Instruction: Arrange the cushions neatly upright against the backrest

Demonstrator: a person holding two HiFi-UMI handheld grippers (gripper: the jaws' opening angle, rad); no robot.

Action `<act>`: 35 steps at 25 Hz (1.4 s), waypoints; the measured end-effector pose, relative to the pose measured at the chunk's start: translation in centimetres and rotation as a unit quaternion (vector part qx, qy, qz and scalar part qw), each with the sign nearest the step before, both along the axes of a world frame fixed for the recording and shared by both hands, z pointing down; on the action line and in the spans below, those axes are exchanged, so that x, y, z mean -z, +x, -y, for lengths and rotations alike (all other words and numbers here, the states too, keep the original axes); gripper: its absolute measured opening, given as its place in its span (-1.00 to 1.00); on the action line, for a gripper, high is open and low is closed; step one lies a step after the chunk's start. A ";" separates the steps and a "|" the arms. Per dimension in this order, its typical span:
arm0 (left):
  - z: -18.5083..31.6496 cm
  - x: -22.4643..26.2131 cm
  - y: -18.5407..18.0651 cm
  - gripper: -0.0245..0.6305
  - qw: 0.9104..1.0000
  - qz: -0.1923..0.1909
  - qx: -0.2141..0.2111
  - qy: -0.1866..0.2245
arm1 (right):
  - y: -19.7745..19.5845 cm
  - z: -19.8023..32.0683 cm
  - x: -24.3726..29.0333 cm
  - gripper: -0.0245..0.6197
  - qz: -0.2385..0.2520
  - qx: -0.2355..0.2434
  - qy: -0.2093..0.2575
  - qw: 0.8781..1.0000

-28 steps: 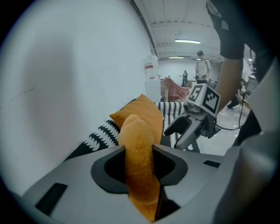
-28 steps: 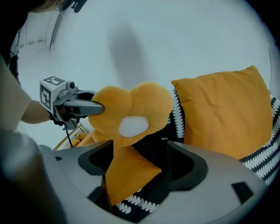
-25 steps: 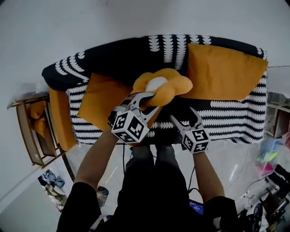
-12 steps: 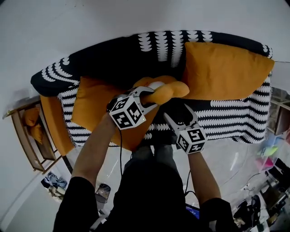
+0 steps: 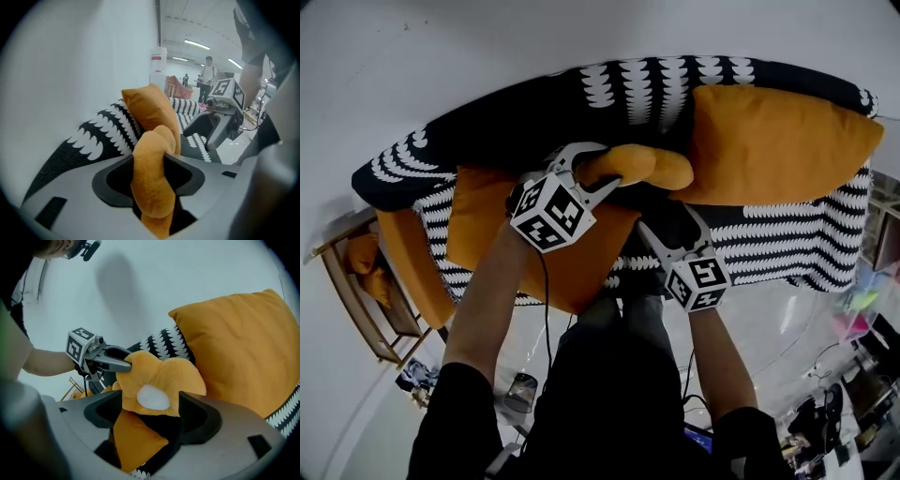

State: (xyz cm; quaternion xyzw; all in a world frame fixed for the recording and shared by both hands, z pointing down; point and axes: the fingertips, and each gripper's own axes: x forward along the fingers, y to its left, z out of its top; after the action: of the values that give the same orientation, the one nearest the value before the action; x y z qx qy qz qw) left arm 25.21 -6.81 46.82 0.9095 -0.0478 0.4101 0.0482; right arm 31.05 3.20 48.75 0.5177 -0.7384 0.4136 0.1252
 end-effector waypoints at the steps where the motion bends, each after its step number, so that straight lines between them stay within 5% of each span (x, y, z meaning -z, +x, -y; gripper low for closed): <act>1: 1.0 0.0 -0.4 -0.28 1.000 0.004 0.012 0.027 | -0.4 0.1 -0.1 0.29 0.000 0.001 0.000 1.000; 4: 4.6 0.4 -0.9 -0.27 0.989 0.026 0.051 0.136 | -0.4 0.5 -0.3 0.29 0.000 0.004 -0.003 1.000; 7: 7.0 1.2 -1.0 -0.04 0.979 0.032 0.085 0.181 | 0.1 0.7 -0.4 0.29 -0.001 0.008 -0.004 1.000; 11: 6.9 1.8 -2.2 0.01 0.978 0.017 0.127 0.165 | -0.3 0.2 -0.6 0.29 -0.003 0.015 -0.006 1.000; 21: 1.7 3.7 -4.4 0.01 0.979 0.028 0.150 0.138 | -1.7 -1.3 1.8 0.29 -0.006 0.041 0.023 0.999; 26: -4.2 5.7 -8.0 0.01 0.975 0.069 0.173 0.118 | -2.7 -3.3 3.6 0.26 -0.005 0.067 0.021 0.998; 35: -11.5 6.0 -18.6 0.01 0.946 0.112 0.297 0.062 | -7.5 -7.1 3.2 0.23 -0.007 0.121 0.012 0.993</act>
State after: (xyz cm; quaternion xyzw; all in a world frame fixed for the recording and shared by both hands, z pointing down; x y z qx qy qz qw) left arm 6.59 4.70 40.81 0.8033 -0.3461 0.4730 0.1056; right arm 23.51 10.32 45.51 0.4286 -0.7997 0.3829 0.1735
